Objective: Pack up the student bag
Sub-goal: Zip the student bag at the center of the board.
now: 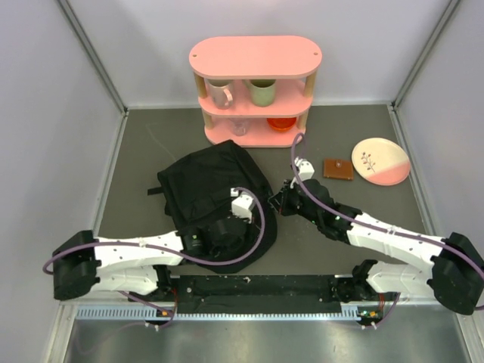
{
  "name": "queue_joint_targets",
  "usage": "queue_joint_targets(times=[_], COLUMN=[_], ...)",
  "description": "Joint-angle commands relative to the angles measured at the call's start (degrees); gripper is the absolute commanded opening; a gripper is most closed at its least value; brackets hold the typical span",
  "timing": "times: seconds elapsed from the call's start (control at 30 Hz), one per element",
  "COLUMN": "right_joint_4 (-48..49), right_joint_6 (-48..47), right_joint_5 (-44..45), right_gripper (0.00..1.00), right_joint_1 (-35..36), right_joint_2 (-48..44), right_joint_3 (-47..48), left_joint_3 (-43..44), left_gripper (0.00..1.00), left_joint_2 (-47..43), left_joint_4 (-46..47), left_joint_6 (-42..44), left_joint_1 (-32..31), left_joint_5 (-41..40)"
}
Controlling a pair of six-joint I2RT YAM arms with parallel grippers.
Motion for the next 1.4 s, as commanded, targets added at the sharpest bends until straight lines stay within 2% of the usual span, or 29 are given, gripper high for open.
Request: queue_joint_targets(times=[0.0, 0.13, 0.33, 0.63, 0.87, 0.9, 0.93, 0.97, 1.1, 1.2, 1.37], right_joint_4=[5.3, 7.6, 9.1, 10.1, 10.2, 10.2, 10.7, 10.9, 10.3, 9.4, 8.9], right_joint_6=[-1.5, -1.0, -0.6, 2.3, 1.4, 1.3, 1.1, 1.2, 1.4, 0.9, 0.9], right_joint_5=[2.1, 0.6, 1.3, 3.4, 2.2, 1.3, -0.5, -0.5, -0.7, -0.8, -0.2], right_gripper=[0.0, 0.0, 0.0, 0.0, 0.0, 0.0, 0.0, 0.0, 0.0, 0.0, 0.0], right_joint_1=[-0.1, -1.7, -2.4, -3.3, -4.1, -4.1, -4.0, -3.4, -1.1, 1.0, 1.6], right_joint_2=[1.8, 5.3, 9.6, 9.4, 8.0, 7.8, 7.6, 6.3, 3.1, 1.8, -0.1], right_joint_3=[4.8, 7.4, 10.5, 6.8, 4.5, 4.4, 3.6, 2.9, 0.2, -1.1, -3.0], left_joint_3=[-8.9, -14.4, -16.7, -18.0, -21.6, -21.3, -20.2, -19.5, -15.1, -10.8, -4.4], left_gripper=[0.0, 0.0, 0.0, 0.0, 0.0, 0.07, 0.19, 0.51, 0.83, 0.99, 0.99], left_joint_2=[-8.1, -15.2, -17.8, -23.3, -31.8, -32.4, -32.8, -33.1, -32.5, -30.6, -23.0], left_joint_4=[0.6, 0.6, -2.7, -7.9, -12.5, -13.2, -14.3, -14.9, -15.3, -14.2, -7.8], left_joint_6=[-2.9, -4.8, -7.1, -9.7, -12.7, -12.6, -12.9, -12.8, -10.6, -7.4, -0.9], left_joint_1=[-1.3, -4.0, -9.3, -15.3, -17.8, -17.7, -17.7, -17.7, -17.7, -17.7, -15.9], left_joint_5=[7.3, 7.4, 5.0, -0.5, -0.4, -1.1, -2.1, -4.1, -11.0, -17.0, -20.3])
